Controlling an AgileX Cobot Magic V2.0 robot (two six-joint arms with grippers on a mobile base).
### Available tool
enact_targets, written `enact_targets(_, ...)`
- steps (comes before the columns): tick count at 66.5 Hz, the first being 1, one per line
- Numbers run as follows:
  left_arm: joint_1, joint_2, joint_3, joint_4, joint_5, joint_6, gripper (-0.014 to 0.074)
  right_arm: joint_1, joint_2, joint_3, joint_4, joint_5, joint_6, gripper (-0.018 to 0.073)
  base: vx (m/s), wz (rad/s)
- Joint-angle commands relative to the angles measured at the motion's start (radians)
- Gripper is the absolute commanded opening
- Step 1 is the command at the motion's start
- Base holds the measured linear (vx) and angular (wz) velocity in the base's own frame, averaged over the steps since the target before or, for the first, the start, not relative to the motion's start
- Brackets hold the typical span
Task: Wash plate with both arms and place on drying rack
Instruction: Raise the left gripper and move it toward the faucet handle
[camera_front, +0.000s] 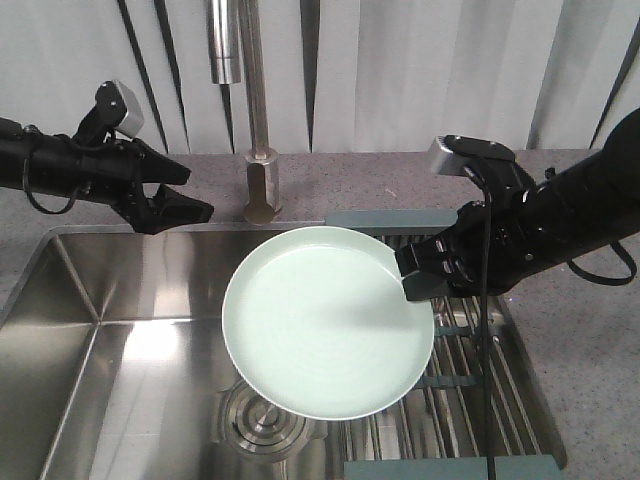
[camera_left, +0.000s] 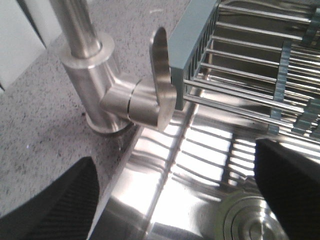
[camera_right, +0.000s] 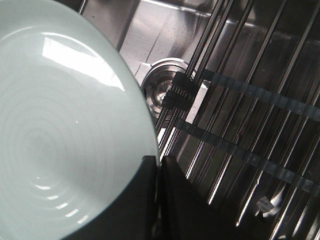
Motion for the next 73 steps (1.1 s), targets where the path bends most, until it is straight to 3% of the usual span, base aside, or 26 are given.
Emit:
enact_targets(1, -0.028, -0.025, -0.067, -0.086, 0.024, 0.016, 0.0589, -0.003, -0.037, -0.023, 0.038, -0.026, -0.007, -0.0001, 0.0, 0.0)
enact_targets(36, -0.147, 0.085, -0.23, -0.094, -0.027, 0.024, 0.0589, -0.003, -0.037, -0.023, 0.038, -0.026, -0.007, -0.0001, 0.0, 0.0)
enact_targets(73, -0.154, 0.087, -0.23, -0.093, 0.182, 0.021, 0.0587, -0.003, -0.037, -0.023, 0.038, -0.026, -0.007, -0.0001, 0.0, 0.0)
